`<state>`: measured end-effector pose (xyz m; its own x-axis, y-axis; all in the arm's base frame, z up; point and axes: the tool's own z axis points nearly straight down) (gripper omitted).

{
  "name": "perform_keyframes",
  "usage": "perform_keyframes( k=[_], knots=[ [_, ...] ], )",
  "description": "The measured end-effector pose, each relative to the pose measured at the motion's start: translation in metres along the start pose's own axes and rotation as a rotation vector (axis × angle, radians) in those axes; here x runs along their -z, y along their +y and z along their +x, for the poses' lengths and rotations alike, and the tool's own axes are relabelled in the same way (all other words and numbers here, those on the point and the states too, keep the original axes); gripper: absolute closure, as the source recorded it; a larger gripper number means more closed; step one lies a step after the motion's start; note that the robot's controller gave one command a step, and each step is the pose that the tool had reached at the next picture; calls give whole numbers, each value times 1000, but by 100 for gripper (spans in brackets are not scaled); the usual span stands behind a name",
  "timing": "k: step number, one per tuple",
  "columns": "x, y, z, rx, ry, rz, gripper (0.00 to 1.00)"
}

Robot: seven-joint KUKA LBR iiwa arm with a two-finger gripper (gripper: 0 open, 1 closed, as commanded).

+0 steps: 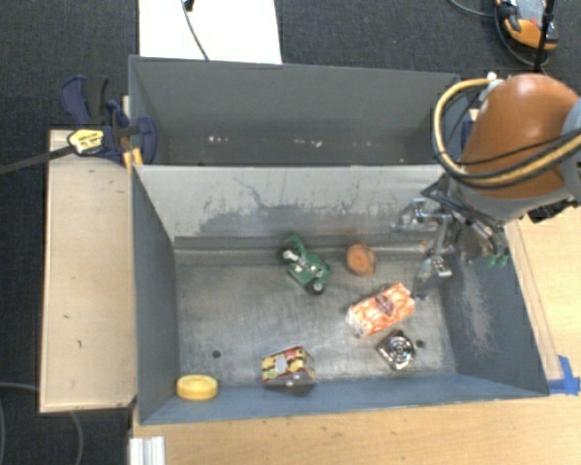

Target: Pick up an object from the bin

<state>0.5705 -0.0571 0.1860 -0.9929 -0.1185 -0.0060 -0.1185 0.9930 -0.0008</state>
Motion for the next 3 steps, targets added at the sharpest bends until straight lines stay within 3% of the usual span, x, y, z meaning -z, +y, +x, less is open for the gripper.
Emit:
perform_keyframes(
  k=[1,2,3],
  knots=[
    [-24,14,23,217,5,-2,0],
    [-38,7,26,323,5,-2,0],
    [-99,-3,25,597,-2,1,0]
  ],
)
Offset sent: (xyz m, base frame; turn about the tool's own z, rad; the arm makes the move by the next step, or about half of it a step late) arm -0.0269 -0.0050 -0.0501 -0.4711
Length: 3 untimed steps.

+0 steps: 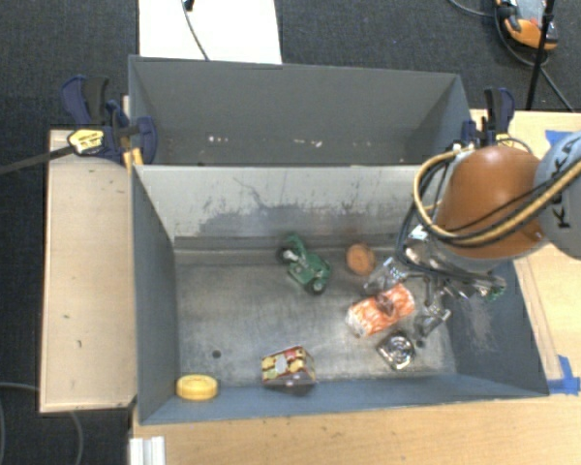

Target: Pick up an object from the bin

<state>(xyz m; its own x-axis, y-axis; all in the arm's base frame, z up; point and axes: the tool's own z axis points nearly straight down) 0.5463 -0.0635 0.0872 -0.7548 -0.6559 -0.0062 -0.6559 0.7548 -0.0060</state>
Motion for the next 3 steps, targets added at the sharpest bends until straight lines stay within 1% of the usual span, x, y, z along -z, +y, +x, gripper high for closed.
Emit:
perform_keyframes(
  k=[1,2,3],
  knots=[
    [-22,-4,-7,14,-21,11,100],
    [-20,-3,-4,13,-14,7,100],
    [-14,-1,-2,14,-1,-3,100]
  ],
)
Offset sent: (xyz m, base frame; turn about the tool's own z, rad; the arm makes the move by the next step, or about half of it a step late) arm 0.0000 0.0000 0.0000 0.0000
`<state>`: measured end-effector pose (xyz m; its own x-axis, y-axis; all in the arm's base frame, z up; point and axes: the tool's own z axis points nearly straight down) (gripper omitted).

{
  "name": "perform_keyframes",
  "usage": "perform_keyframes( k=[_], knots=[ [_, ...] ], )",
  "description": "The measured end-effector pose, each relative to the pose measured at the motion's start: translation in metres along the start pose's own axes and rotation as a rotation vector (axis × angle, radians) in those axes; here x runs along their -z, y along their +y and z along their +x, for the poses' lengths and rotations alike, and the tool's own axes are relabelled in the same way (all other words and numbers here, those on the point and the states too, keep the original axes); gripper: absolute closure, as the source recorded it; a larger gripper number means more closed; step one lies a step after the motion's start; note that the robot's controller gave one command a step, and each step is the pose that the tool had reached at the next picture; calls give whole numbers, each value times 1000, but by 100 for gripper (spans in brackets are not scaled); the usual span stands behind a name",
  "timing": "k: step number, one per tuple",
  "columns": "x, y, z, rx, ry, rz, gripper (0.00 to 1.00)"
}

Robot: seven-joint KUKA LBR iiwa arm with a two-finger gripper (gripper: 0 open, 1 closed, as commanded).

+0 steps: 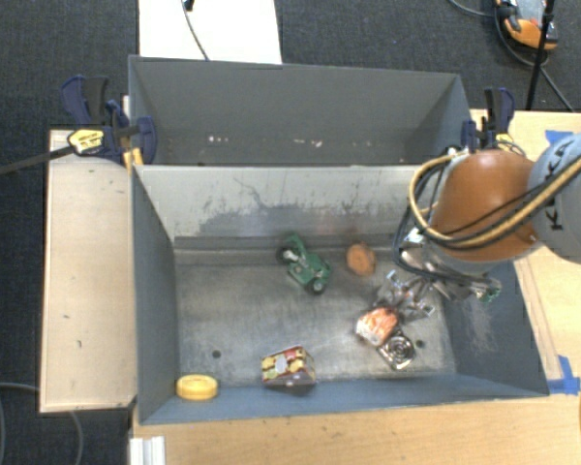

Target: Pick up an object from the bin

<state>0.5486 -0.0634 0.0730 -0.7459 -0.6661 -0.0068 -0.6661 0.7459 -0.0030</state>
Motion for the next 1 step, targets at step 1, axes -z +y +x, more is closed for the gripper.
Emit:
perform_keyframes(
  k=[1],
  knots=[
    [18,1,1,-3,6,-6,100]
  ],
)
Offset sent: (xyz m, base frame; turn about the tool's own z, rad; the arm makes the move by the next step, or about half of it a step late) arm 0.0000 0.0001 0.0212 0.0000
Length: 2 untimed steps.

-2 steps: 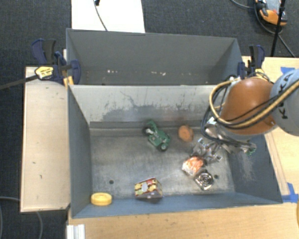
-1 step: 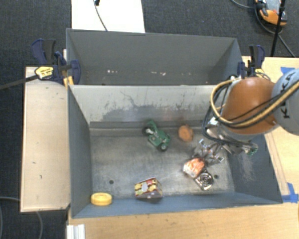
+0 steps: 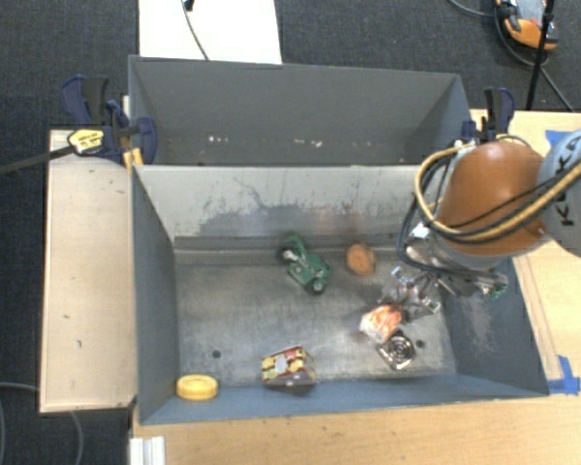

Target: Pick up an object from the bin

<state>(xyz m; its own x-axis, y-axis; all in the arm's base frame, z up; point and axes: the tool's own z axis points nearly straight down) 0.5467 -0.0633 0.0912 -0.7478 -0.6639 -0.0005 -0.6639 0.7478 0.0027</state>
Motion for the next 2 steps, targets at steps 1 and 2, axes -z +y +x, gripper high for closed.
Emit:
perform_keyframes(
  k=[1,2],
  knots=[
    [16,-1,-1,0,-2,4,100],
    [28,-2,-1,-1,-3,5,100]
  ],
)
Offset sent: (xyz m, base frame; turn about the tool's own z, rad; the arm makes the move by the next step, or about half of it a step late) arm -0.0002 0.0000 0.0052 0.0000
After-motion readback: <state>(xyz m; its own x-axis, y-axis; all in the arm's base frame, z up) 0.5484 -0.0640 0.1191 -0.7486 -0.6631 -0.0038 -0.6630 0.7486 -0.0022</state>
